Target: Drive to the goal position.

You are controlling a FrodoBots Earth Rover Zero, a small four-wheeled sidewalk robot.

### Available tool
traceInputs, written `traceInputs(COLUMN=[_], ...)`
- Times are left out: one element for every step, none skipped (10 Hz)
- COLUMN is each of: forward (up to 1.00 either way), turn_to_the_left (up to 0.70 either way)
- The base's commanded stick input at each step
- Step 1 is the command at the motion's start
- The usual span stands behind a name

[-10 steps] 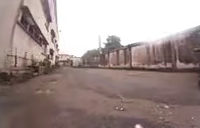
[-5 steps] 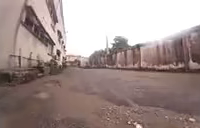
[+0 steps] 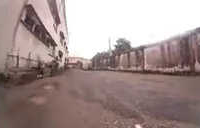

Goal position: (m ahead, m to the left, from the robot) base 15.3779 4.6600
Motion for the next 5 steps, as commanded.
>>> traceInputs(forward=[0.7,0.7,0.7,0.7,0.7], turn_to_the_left=[-0.17,-0.17,-0.17,-0.17,-0.17])
